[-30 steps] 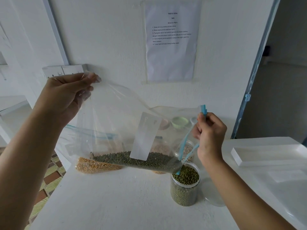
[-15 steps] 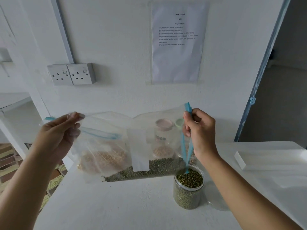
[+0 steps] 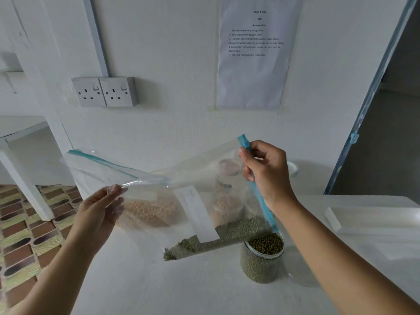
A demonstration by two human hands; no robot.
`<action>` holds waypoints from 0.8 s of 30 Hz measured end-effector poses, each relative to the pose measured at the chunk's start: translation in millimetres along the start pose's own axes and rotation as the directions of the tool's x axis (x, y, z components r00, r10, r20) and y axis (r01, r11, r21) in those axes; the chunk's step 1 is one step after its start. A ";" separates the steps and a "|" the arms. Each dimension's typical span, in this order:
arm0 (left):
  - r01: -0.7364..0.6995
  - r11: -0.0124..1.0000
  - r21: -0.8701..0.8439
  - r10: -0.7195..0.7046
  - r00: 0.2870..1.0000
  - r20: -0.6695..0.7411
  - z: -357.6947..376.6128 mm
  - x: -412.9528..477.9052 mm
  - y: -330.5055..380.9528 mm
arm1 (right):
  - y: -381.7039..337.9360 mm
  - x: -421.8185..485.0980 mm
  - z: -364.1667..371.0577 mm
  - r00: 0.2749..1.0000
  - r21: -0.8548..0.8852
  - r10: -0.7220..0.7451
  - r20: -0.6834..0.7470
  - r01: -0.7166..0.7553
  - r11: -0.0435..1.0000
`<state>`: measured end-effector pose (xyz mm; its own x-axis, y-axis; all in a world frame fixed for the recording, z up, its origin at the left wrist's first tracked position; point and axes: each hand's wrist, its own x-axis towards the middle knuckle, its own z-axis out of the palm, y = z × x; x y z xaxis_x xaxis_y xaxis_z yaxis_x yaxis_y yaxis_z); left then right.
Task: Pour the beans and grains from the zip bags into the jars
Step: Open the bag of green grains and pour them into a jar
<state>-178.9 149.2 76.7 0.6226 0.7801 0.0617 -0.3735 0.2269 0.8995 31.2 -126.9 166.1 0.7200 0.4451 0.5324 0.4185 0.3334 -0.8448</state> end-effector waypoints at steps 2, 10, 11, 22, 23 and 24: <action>0.032 0.999 0.019 -0.031 0.999 -0.037 -3.2 -2.3 -5.7 | -0.6 -0.3 1.8 0.999 -0.026 -0.005 0.034 0.006 1.000; -0.018 0.959 0.284 0.027 0.999 -0.027 -6.0 -10.0 -6.5 | 0.3 0.4 3.9 0.994 -0.065 0.008 0.105 -0.002 0.998; -0.031 0.942 0.333 0.036 0.999 -0.007 -7.0 -9.9 -7.3 | 0.5 0.1 5.1 0.993 -0.066 0.013 0.122 -0.005 0.998; -0.313 0.440 0.842 0.206 0.947 0.245 3.1 -19.5 5.1 | -5.6 1.4 15.9 0.973 -0.088 -0.004 0.231 0.025 0.996; -0.377 0.349 0.858 0.239 0.921 0.307 7.7 -20.8 10.6 | -5.9 1.6 16.4 0.971 -0.090 -0.004 0.237 0.027 0.996; -0.436 0.298 0.849 0.261 0.893 0.367 13.4 -21.9 16.1 | -5.8 1.7 16.8 0.970 -0.091 -0.006 0.242 0.028 0.995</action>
<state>-189.3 128.0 95.6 0.7112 0.5415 0.4483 0.2007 -0.7676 0.6087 20.8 -114.1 172.9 0.5623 0.6312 0.5342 0.4873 0.2690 -0.8308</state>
